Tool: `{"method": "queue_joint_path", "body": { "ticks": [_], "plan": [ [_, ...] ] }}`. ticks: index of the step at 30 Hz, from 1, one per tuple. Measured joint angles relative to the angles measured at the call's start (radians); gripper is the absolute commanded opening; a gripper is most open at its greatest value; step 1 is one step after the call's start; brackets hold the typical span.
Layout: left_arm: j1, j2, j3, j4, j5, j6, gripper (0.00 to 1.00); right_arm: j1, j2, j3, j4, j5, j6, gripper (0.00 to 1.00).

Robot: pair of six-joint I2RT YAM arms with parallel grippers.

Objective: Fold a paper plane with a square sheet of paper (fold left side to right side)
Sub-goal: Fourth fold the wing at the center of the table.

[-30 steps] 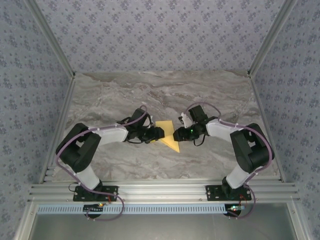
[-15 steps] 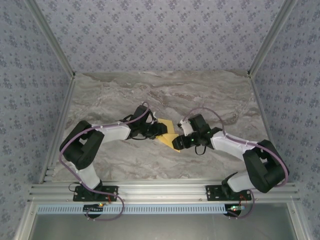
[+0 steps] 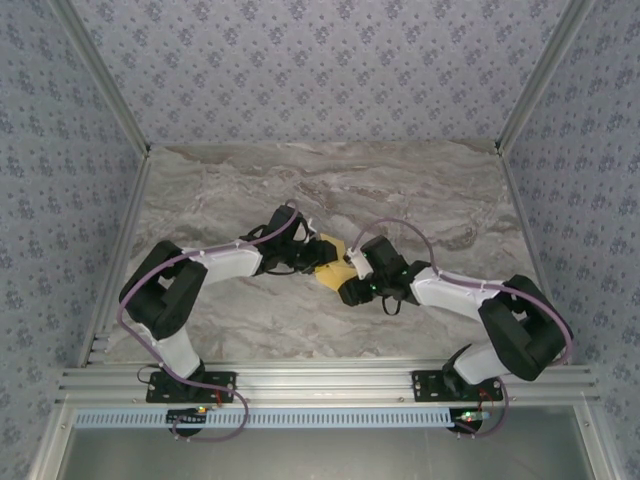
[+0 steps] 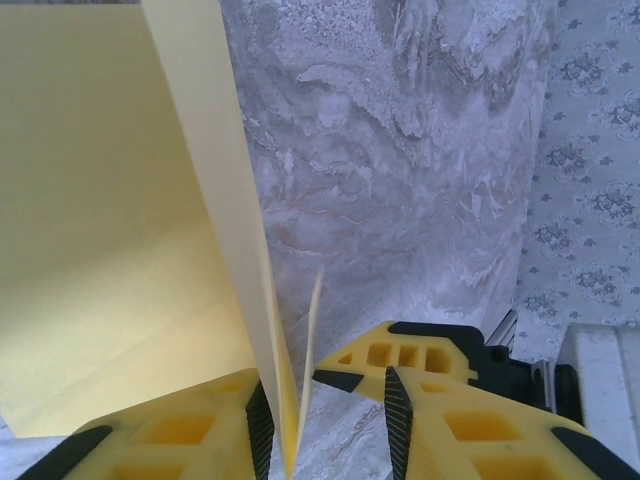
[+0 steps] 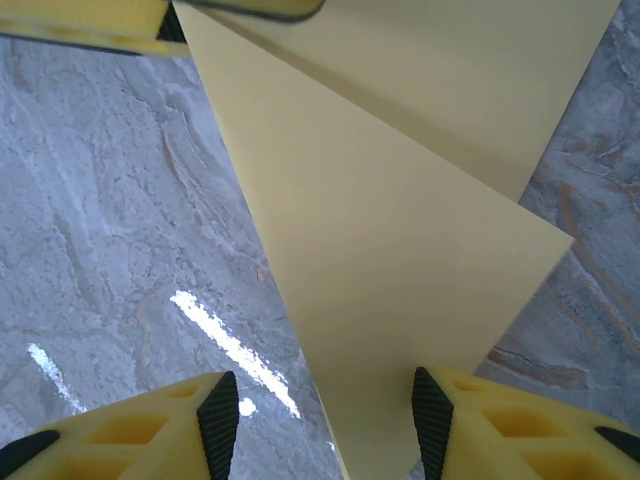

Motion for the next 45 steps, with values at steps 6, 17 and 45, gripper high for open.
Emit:
{"method": "queue_joint_path", "body": {
  "ticks": [6, 17, 45],
  "plan": [
    [0.000, 0.000, 0.008, 0.001, 0.003, -0.008, 0.36, 0.032, 0.023, 0.014, 0.000, 0.064, -0.012, 0.48],
    [0.001, 0.000, 0.014, -0.014, -0.005, -0.016, 0.37, 0.052, 0.056, 0.034, -0.001, 0.145, -0.016, 0.37],
    [0.029, -0.139, -0.016, -0.085, -0.020, 0.010, 0.59, 0.063, 0.087, 0.034, -0.008, 0.103, -0.016, 0.19]
  ]
}}
